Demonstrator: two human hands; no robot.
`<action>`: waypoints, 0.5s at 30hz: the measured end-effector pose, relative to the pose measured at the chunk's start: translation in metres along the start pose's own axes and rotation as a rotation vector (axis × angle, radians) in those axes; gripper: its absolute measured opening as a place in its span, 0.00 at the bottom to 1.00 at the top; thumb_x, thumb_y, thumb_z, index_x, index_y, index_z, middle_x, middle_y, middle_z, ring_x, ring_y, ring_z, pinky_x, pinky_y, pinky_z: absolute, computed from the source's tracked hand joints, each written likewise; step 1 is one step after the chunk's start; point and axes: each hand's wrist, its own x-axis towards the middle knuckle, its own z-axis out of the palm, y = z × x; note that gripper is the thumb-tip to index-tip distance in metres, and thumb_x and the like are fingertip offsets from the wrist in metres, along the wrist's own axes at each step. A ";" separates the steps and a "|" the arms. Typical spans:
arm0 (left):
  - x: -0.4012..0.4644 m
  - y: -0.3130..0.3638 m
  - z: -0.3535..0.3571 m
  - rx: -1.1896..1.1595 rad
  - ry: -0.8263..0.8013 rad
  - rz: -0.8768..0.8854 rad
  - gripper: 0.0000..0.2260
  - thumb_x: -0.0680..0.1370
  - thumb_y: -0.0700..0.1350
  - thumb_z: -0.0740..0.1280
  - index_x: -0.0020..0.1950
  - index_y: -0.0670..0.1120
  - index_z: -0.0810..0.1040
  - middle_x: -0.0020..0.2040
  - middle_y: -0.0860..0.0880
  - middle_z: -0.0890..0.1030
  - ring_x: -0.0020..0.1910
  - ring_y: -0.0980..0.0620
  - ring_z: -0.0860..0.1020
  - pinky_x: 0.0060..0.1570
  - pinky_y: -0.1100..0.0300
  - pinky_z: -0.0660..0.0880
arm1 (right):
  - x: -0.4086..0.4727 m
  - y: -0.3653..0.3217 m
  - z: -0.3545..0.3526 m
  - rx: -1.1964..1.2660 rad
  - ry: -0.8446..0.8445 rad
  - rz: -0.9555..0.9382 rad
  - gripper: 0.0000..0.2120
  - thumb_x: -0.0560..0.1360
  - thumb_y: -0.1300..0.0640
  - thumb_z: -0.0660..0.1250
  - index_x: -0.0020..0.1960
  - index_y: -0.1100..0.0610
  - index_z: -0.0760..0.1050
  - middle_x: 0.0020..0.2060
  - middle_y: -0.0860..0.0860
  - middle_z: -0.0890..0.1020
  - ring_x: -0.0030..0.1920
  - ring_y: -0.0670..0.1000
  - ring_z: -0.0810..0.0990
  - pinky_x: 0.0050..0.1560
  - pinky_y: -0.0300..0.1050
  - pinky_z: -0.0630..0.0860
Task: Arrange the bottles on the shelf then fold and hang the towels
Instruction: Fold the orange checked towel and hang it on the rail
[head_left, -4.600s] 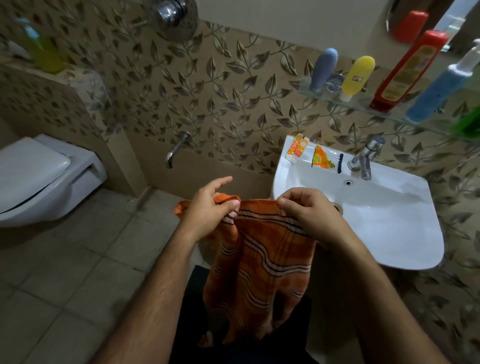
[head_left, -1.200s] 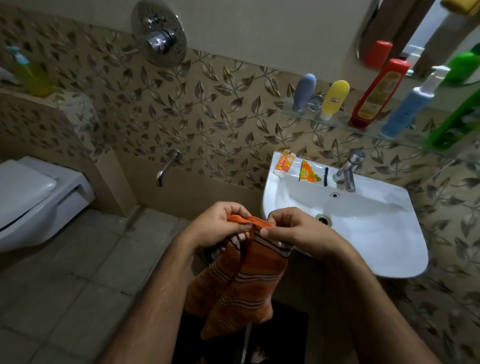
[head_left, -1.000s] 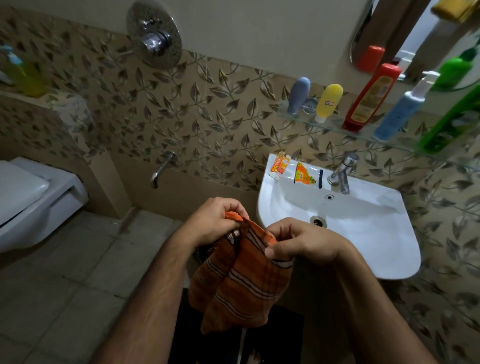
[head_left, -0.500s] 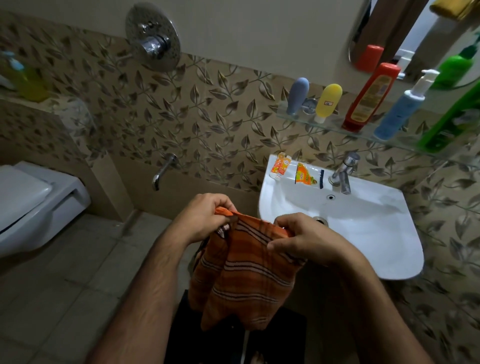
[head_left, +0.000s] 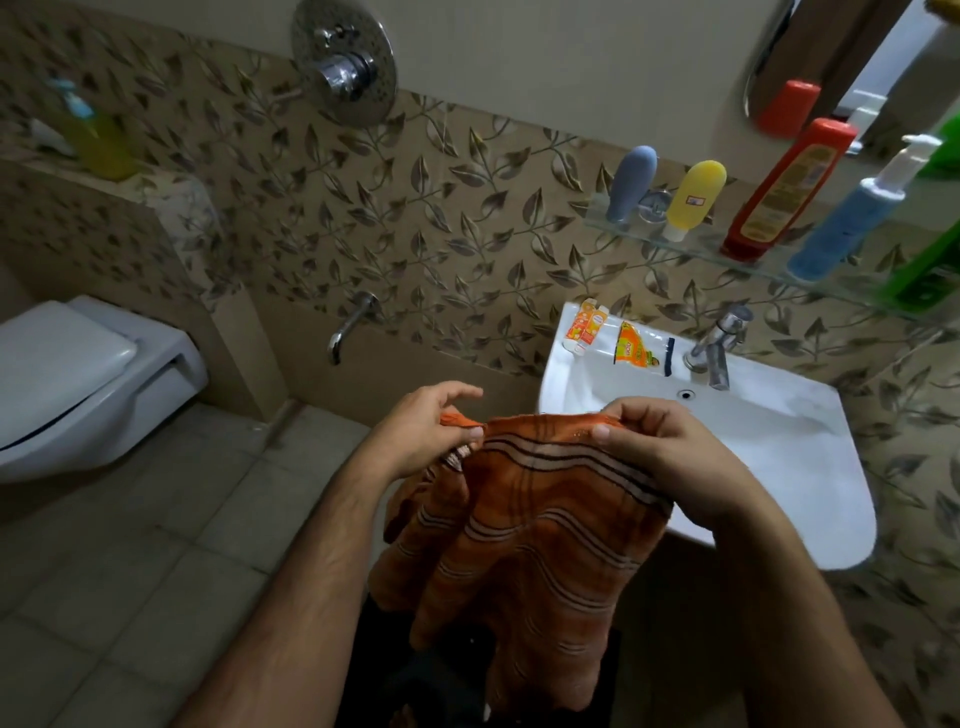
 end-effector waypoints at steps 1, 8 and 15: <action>-0.003 0.001 0.005 -0.085 -0.024 0.008 0.22 0.73 0.42 0.74 0.64 0.57 0.76 0.34 0.59 0.82 0.38 0.66 0.78 0.49 0.62 0.72 | 0.005 0.000 0.006 -0.052 0.064 -0.006 0.05 0.75 0.57 0.71 0.41 0.58 0.82 0.38 0.59 0.86 0.39 0.57 0.85 0.41 0.46 0.82; -0.013 0.024 0.028 -0.446 -0.294 0.111 0.22 0.76 0.35 0.69 0.69 0.48 0.73 0.40 0.56 0.83 0.43 0.60 0.79 0.50 0.64 0.74 | 0.016 -0.003 0.034 -0.345 -0.016 -0.043 0.06 0.77 0.58 0.69 0.46 0.60 0.82 0.37 0.54 0.85 0.36 0.45 0.82 0.37 0.33 0.75; -0.010 0.026 0.027 -0.343 -0.194 0.055 0.06 0.75 0.36 0.71 0.45 0.46 0.82 0.37 0.53 0.83 0.38 0.58 0.79 0.40 0.66 0.75 | 0.008 0.001 0.019 -0.239 -0.209 0.116 0.11 0.74 0.56 0.73 0.44 0.64 0.77 0.35 0.60 0.79 0.37 0.56 0.76 0.41 0.51 0.72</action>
